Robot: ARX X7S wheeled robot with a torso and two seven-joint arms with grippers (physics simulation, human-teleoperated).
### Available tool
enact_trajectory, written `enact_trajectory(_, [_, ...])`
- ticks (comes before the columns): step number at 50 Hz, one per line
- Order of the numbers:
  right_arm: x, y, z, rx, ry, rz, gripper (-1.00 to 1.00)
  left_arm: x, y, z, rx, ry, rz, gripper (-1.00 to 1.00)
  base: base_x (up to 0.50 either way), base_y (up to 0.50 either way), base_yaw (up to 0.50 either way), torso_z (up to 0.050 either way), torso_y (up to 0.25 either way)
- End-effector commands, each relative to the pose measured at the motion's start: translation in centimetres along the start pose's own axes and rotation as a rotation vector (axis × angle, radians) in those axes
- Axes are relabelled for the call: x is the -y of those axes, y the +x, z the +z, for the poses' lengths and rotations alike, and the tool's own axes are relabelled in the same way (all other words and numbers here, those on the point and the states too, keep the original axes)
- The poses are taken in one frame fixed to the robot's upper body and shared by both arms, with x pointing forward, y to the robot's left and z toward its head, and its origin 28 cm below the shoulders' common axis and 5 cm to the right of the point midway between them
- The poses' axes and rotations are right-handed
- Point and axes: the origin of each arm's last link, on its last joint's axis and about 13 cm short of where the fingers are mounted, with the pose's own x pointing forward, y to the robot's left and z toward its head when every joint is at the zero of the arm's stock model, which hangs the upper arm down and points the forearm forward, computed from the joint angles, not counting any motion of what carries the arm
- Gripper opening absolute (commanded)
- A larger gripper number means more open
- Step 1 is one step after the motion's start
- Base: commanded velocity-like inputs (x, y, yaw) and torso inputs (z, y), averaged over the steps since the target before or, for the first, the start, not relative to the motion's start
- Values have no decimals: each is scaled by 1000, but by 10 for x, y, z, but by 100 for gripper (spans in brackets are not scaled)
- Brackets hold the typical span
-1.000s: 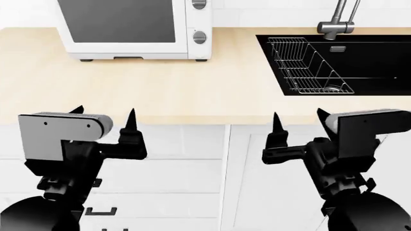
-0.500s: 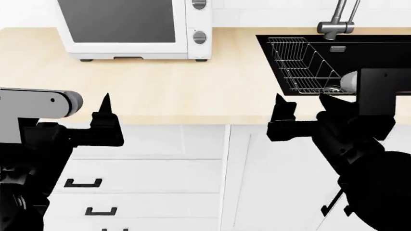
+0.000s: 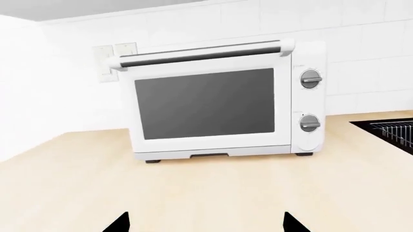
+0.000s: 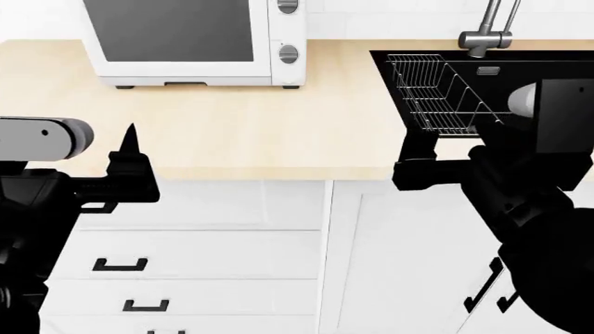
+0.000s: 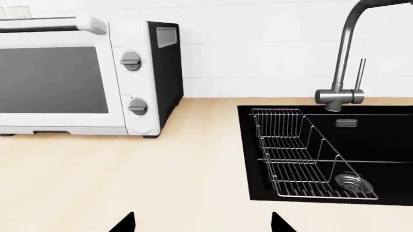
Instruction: Turn on the toaster oven by setting the timer.
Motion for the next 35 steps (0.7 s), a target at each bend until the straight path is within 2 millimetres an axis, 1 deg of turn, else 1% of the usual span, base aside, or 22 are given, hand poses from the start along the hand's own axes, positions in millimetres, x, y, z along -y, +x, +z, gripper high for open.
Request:
enact_trajectory(1, [-1,0,-2,23,-32,-4,100,1,1,-1,0,-3,-8,100,0,0,0,0,0])
enact_trajectory(6, [-1,-1,-5,44,-37,-6,100,3,1,-5,13,2,-21,100,0,0,0,0,0])
enact_trajectory(25, [-1,-2,-5,45,-35,-6,100,4,1,-5,13,2,-23,100,0,0,0,0,0])
enact_trajectory(33, [0,1,-6,25,-11,21,100,3,2,-5,12,3,-17,100,0,0,0,0,0])
enact_trajectory(35, [0,2,-5,31,-18,25,100,3,2,-4,16,7,-15,100,152,244,0,0,0])
